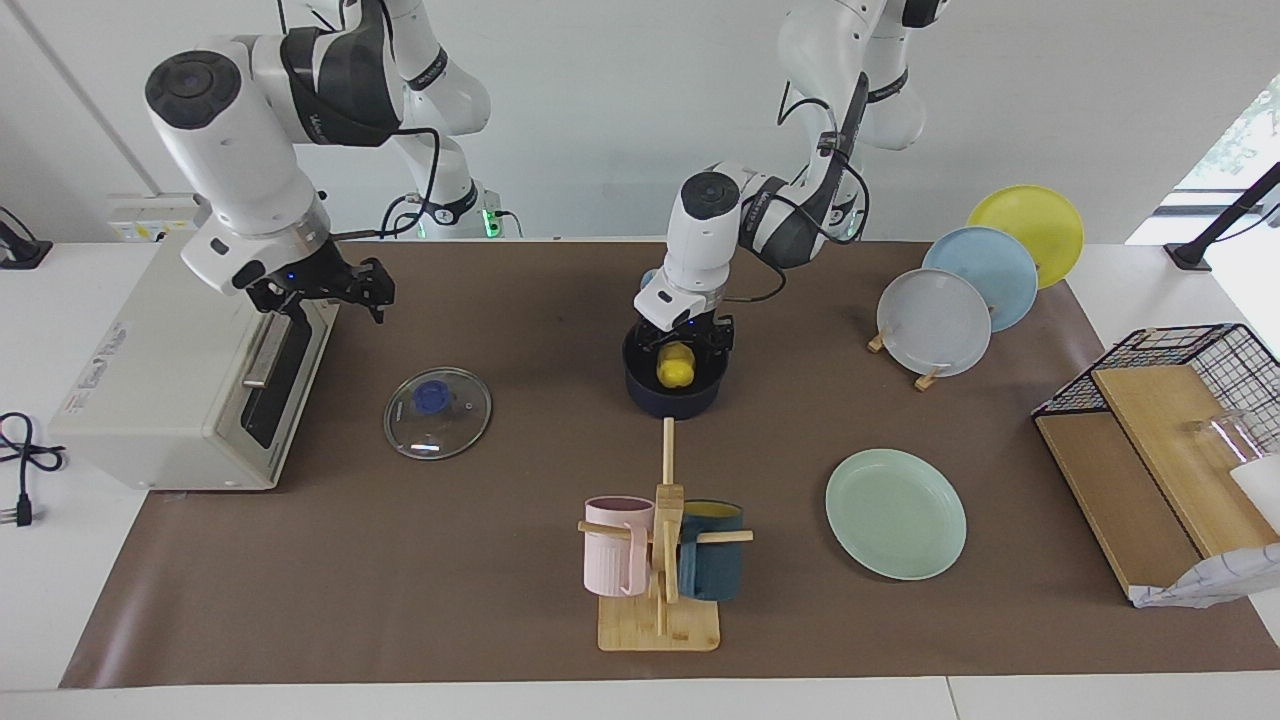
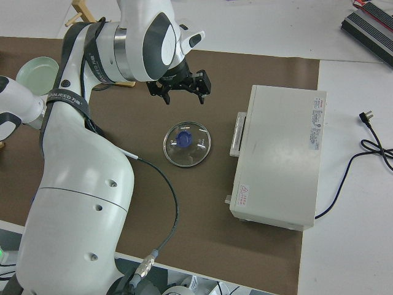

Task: Transfer potato from pot to plate
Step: 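Set the lid down near the toaster while the left gripper reaches the saucepan, then grasp the yellow potato inside the saucepan with the left gripper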

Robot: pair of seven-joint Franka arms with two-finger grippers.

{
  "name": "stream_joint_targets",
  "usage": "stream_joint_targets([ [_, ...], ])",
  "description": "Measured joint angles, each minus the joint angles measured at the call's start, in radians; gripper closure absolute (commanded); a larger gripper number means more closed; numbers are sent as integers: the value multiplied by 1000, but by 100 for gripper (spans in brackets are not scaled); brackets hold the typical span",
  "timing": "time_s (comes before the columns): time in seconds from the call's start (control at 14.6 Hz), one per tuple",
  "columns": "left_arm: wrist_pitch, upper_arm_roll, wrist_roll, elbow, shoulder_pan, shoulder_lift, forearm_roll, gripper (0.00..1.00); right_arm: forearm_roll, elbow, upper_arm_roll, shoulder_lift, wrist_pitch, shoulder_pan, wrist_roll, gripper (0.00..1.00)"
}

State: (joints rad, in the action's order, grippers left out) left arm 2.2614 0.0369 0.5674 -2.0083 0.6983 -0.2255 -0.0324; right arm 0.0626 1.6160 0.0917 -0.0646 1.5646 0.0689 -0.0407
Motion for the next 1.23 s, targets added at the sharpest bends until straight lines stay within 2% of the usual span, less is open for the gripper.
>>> stream_joint_targets([
  [0.41, 0, 0, 0, -5, 4, -14, 0, 0, -2, -3, -68, 15, -30, -30, 56, 0],
  [0.62, 10, 1, 0, -19, 8, -21, 0, 0, -4, -32, -135, 8, -73, -95, 68, 0],
  [0.82, 31, 0, 0, -24, 17, -32, 0, 0, -17, -50, -163, 7, -84, -108, 68, 0],
  [0.89, 35, 0, 0, -24, 17, -34, 0, 12, -25, -55, -167, 8, -94, -107, 69, 0],
  [1.09, 39, 0, 0, -24, 17, -36, 0, 83, -37, -57, -177, 11, -103, -99, 70, 0],
  [1.16, 39, -1, 0, -24, 17, -34, 0, 100, -38, -57, -182, 12, -102, -97, 70, 0],
  [1.23, 39, -1, 0, -24, 17, -33, 0, 100, -38, -56, -188, 12, -98, -96, 70, 0],
])
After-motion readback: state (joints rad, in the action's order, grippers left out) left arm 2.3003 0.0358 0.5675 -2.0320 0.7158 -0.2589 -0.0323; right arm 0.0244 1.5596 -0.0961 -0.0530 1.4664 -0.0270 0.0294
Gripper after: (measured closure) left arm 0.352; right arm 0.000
